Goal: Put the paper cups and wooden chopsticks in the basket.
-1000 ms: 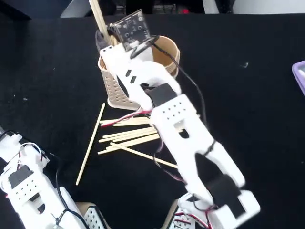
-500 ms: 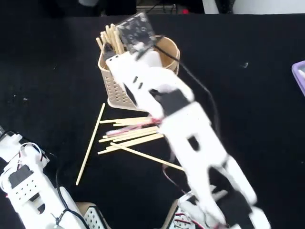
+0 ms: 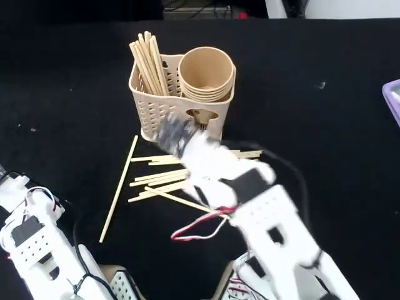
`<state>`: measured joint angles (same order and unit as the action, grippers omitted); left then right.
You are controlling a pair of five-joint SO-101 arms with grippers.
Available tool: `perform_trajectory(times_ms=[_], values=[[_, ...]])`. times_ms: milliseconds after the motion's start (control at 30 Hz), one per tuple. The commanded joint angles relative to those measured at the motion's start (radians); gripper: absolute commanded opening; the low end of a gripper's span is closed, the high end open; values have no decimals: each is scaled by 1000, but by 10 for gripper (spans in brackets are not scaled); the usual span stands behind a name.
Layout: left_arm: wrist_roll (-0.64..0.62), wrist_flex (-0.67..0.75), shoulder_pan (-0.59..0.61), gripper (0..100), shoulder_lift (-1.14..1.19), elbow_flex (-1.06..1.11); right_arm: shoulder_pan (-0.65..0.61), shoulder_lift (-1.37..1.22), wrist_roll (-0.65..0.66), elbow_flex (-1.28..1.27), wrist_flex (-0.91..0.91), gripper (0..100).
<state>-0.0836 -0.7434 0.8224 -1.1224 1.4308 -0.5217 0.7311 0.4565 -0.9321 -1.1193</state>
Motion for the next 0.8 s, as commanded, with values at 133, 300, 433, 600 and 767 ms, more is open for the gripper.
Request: perform_trajectory(times_ms=[133,300,433,600,767], values=[[23,-23,-42,116,-15,-33,26,-229,132,-165,259,267],[57,-26,-58,116,-15,-31,-23,-414,132,-101,328,268],[58,-28,-59,116,-15,-30,-29,-522,147,4,296,266],[58,-28,-59,116,-15,-30,-34,-561,255,24,249,265],[58,-28,-59,116,-15,-31,-28,-558,342,15,207,86]])
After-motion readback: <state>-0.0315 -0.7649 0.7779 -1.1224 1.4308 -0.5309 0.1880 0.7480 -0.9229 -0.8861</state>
